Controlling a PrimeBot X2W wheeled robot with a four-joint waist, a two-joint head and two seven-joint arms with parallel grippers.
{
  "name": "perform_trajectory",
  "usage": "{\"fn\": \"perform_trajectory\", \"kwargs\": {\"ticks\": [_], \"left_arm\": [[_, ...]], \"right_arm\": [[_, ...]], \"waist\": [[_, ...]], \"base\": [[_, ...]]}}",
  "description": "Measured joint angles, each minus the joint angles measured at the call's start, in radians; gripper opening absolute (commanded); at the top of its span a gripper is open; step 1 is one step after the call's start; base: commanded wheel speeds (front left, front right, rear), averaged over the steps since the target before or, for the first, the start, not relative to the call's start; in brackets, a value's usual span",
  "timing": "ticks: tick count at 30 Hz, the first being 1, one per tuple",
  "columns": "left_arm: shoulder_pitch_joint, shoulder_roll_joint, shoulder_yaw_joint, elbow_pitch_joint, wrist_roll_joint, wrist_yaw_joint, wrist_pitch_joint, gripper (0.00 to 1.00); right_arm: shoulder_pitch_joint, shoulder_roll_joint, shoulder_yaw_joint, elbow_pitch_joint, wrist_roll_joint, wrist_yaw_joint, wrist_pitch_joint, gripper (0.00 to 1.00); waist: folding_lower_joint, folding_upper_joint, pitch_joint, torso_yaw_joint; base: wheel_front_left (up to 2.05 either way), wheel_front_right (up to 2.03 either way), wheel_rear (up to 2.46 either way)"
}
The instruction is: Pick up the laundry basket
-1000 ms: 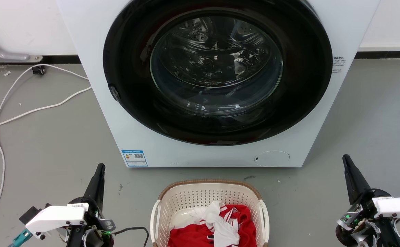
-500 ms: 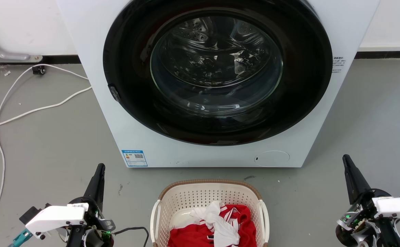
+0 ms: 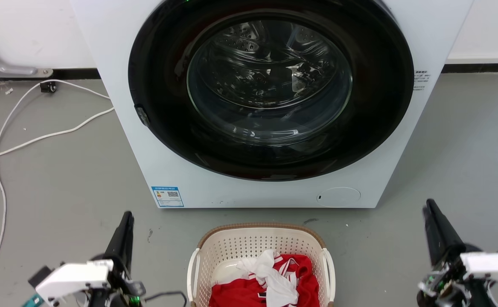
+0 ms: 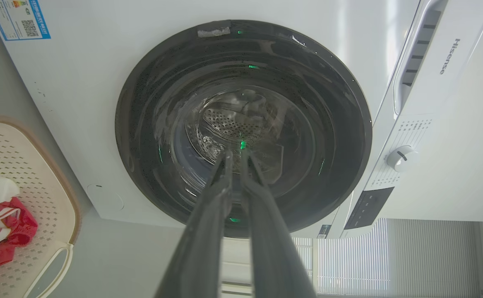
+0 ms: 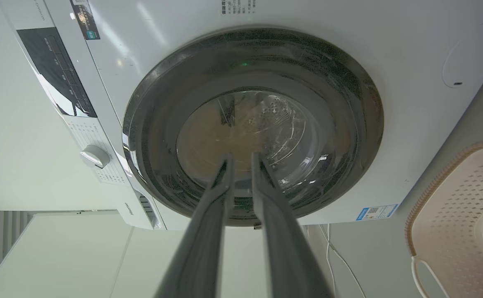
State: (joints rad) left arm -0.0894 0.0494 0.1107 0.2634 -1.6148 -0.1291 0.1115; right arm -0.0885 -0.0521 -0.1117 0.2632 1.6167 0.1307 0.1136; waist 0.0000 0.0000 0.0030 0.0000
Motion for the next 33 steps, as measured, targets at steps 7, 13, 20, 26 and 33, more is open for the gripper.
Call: {"fn": "perform_trajectory", "kwargs": {"ticks": [7,13,20,26,33], "left_arm": [[0.045,-0.005,-0.008,0.033,0.001,0.001,-0.016,1.0],[0.045,-0.005,-0.015,0.013,0.004,0.001,-0.045,1.0],[0.056,-0.005,-0.018,-0.013,0.028,0.001,-0.078,1.0],[0.062,-0.005,0.012,-0.024,0.072,0.001,-0.103,1.0],[0.062,-0.005,0.054,-0.02,0.139,0.001,-0.131,1.0]], "right_arm": [[0.049,0.004,0.01,0.029,-0.002,0.0,-0.016,1.0],[0.05,0.005,0.027,0.009,-0.021,0.0,-0.045,1.0],[0.053,0.005,0.036,-0.008,-0.063,0.0,-0.078,1.0],[0.054,0.005,0.026,-0.017,-0.166,0.0,-0.103,1.0],[0.054,0.005,0.01,-0.053,-0.332,0.0,-0.131,1.0]], "waist": [[0.0,0.0,0.0,0.0],[0.0,0.0,0.001,0.0],[0.0,0.0,0.001,-0.001],[0.0,0.0,0.0,-0.001],[0.0,0.0,-0.001,0.0]], "base": [[0.0,0.0,0.0],[0.0,0.0,0.0],[0.0,0.0,0.0],[0.0,0.0,0.0],[0.0,0.0,0.0]]}}
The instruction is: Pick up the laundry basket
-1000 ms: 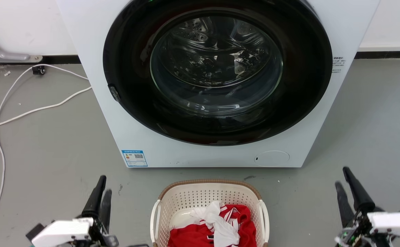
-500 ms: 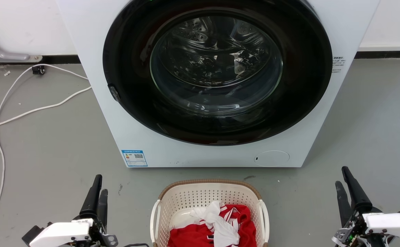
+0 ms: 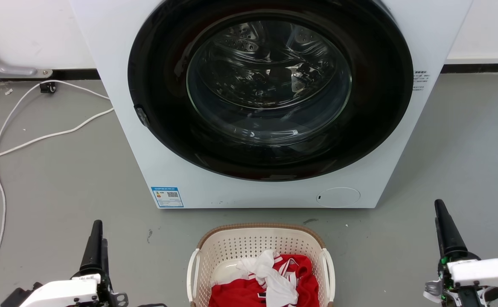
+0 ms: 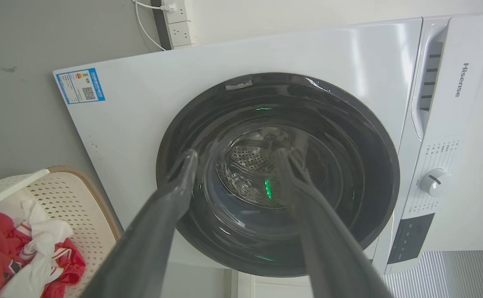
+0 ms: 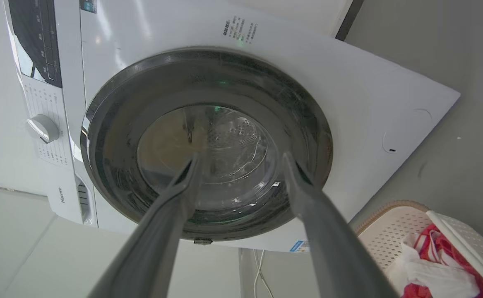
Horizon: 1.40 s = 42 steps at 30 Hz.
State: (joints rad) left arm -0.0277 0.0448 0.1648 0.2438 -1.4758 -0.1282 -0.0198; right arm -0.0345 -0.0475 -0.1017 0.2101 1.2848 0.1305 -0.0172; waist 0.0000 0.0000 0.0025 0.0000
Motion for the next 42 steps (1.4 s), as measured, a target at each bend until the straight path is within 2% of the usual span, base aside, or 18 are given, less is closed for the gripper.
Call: {"fn": "perform_trajectory", "kwargs": {"ticks": [7,14,17,21,27,37,42], "left_arm": [[0.0,0.0,0.033,-0.029,0.107,0.0,-0.025,1.0],[0.0,0.0,0.03,-0.108,0.265,0.001,-0.047,1.0],[0.003,0.001,0.018,-0.143,0.311,0.017,-0.057,1.0],[0.018,0.001,-0.013,-0.178,0.384,0.022,-0.072,1.0],[0.029,0.001,-0.072,-0.239,0.559,0.025,-0.09,1.0],[0.044,0.002,-0.215,-0.291,0.864,0.033,-0.116,1.0],[0.044,0.002,-0.26,-0.3,0.966,0.058,-0.128,1.0]], "right_arm": [[0.0,0.0,0.001,-0.054,-0.185,0.0,-0.026,1.0],[0.0,0.0,0.004,-0.126,-0.365,0.0,-0.05,1.0],[0.0,0.0,0.012,-0.156,-0.446,0.0,-0.06,1.0],[0.0,0.0,0.028,-0.192,-0.546,0.0,-0.071,1.0],[0.014,0.0,0.043,-0.218,-0.66,0.0,-0.089,1.0],[0.024,0.0,0.05,-0.241,-0.793,0.0,-0.118,1.0],[0.03,0.0,0.058,-0.242,-0.855,0.0,-0.131,1.0]], "waist": [[0.0001,0.0,0.0,0.001],[0.0,0.0,0.005,0.0],[0.0,0.0,0.007,-0.001],[0.0,0.0,0.008,-0.002],[0.0001,0.0,0.01,-0.004],[0.0,0.0,0.014,-0.008],[0.0,0.0,0.015,-0.009]], "base": [[0.0,0.0,0.0],[0.0,0.0,0.0],[0.0,0.0,0.0],[0.0,0.0,0.0],[0.0,0.0,0.0],[0.0,0.0,0.0],[0.0,0.0,0.0]]}}
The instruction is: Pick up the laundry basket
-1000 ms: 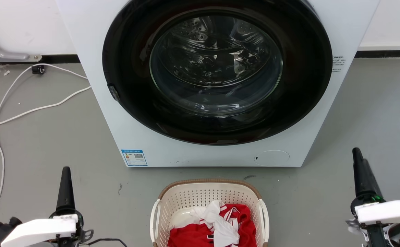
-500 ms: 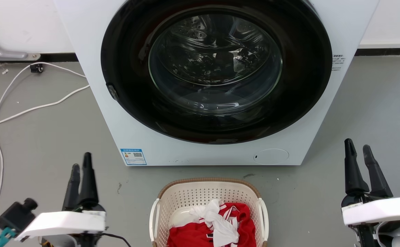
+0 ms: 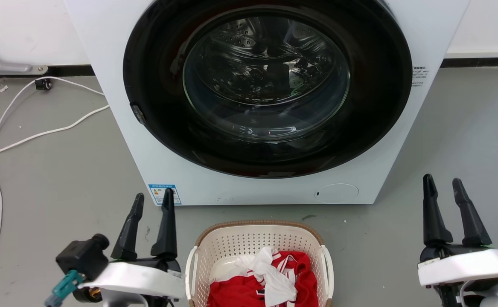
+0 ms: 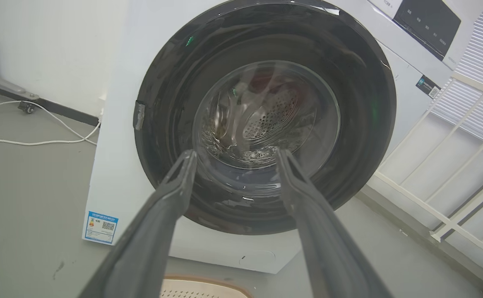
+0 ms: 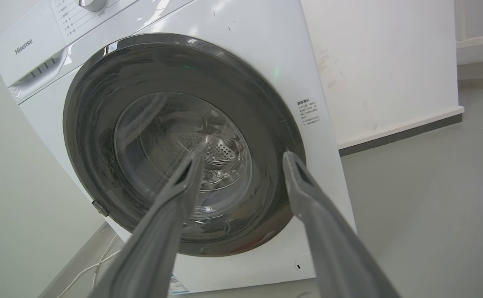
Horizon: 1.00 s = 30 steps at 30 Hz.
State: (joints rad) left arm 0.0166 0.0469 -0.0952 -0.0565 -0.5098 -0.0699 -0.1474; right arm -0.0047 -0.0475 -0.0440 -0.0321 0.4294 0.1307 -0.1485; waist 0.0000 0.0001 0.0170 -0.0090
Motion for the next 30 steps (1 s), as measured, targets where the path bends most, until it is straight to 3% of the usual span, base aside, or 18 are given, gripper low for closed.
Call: {"fn": "perform_trajectory", "kwargs": {"ticks": [7,23,30], "left_arm": [[0.0,0.01,-0.049,-0.018,0.118,0.023,-0.018,1.0],[0.006,0.067,-0.163,-0.003,0.262,0.106,-0.051,1.0],[0.009,0.078,-0.193,0.03,0.312,0.109,-0.068,1.0]], "right_arm": [[0.007,0.0,0.004,0.005,-0.075,0.0,-0.018,1.0],[0.02,0.0,0.009,0.03,-0.23,0.0,-0.053,1.0],[0.027,0.0,0.023,0.043,-0.296,0.0,-0.064,1.0]], "waist": [[0.0,0.0,0.0,-0.001],[0.0,0.0,0.0,-0.005],[0.0,0.0,-0.002,-0.006]], "base": [[0.0,0.0,0.0],[0.0,0.0,0.0],[0.0,0.0,0.0]]}}
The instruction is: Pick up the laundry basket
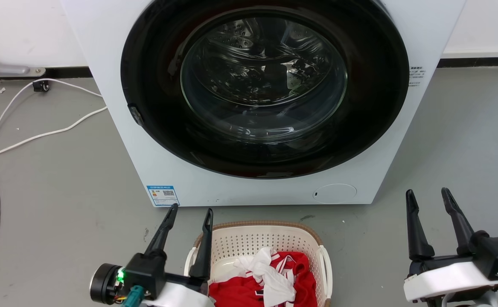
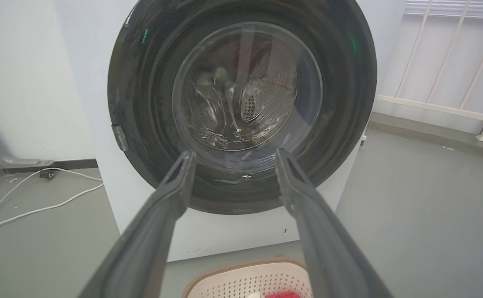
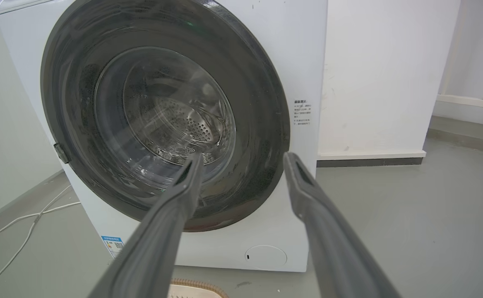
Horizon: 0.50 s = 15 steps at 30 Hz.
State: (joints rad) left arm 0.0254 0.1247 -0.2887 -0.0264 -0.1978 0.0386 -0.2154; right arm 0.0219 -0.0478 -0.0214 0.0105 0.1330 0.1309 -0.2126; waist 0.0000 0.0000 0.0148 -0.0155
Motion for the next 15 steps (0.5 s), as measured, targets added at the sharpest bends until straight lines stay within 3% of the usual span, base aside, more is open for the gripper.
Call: {"fn": "perform_trajectory", "kwargs": {"ticks": [8,15], "left_arm": [[0.0,0.003,-0.021,0.01,0.052,0.018,-0.016,1.0],[0.013,-0.018,0.013,0.018,0.057,-0.011,-0.027,1.0]], "right_arm": [[0.003,0.0,0.002,0.016,-0.096,0.0,-0.017,1.0],[0.003,0.0,0.0,0.037,-0.098,0.0,-0.031,1.0]], "waist": [[0.0,0.0,-0.001,-0.001],[0.0,0.0,-0.001,-0.002]], "base": [[0.0,0.0,0.0],[0.0,0.0,0.0]]}}
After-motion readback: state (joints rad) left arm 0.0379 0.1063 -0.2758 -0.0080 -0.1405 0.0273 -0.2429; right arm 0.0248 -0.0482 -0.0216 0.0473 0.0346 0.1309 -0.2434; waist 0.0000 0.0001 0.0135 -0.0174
